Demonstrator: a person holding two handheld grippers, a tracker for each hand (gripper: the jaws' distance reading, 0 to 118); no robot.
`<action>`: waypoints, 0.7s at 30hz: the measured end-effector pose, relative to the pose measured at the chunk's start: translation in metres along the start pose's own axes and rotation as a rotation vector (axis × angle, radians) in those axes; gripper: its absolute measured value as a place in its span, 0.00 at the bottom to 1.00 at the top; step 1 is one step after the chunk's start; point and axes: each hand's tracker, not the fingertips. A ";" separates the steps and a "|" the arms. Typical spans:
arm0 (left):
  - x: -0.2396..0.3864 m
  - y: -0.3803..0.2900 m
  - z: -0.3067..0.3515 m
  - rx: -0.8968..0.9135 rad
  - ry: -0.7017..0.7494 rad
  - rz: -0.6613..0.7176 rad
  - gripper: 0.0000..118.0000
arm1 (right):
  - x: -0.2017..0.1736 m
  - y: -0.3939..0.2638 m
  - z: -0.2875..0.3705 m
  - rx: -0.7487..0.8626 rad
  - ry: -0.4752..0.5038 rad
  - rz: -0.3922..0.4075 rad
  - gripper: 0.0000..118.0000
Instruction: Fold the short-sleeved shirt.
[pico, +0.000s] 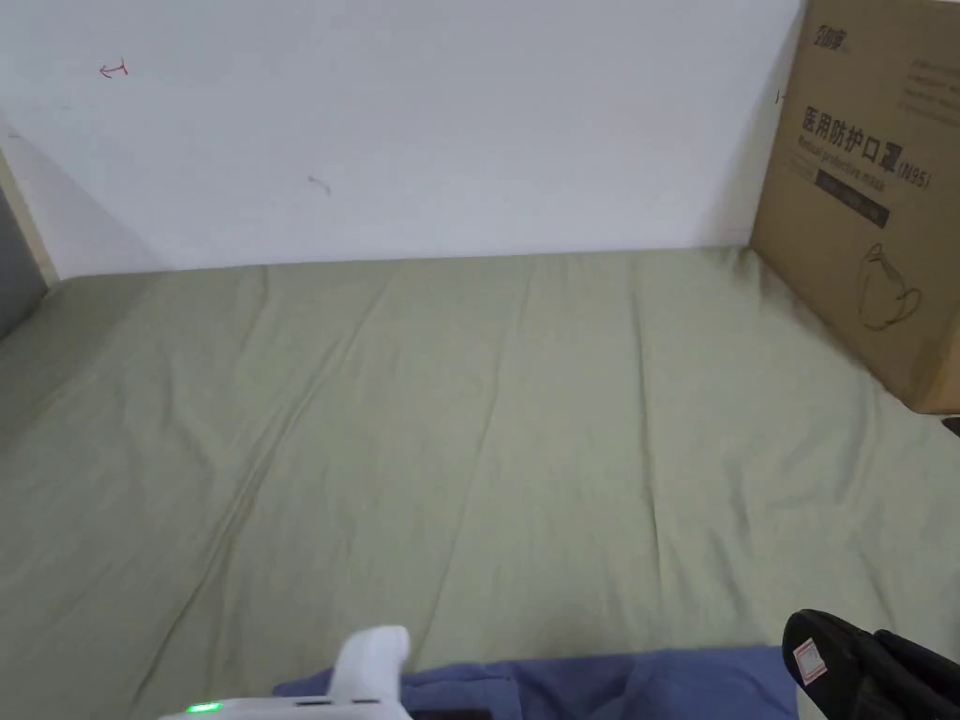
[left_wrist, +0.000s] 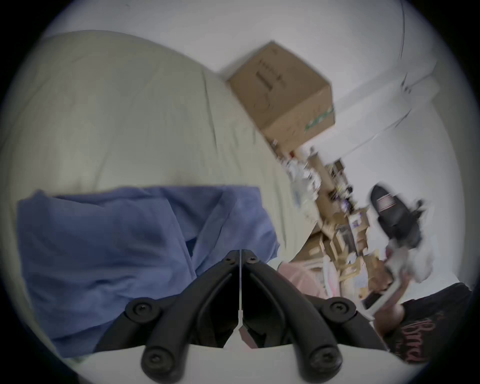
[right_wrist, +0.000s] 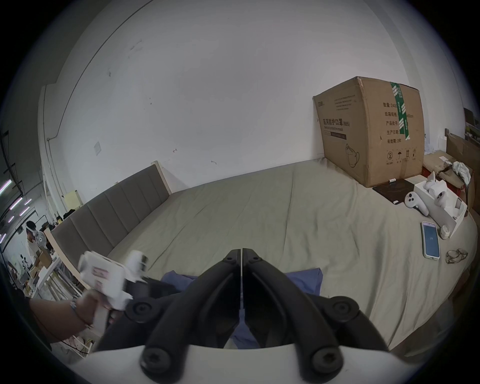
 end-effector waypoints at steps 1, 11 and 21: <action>-0.008 0.005 0.020 0.046 0.023 -0.011 0.03 | -0.001 0.000 0.000 -0.002 0.000 0.001 0.01; -0.140 0.004 0.123 0.100 0.074 0.245 1.00 | -0.015 -0.005 -0.021 -0.075 -0.017 0.029 0.01; -0.223 -0.003 0.022 0.007 -0.463 0.554 0.92 | -0.046 -0.009 -0.055 -0.177 0.021 0.055 0.01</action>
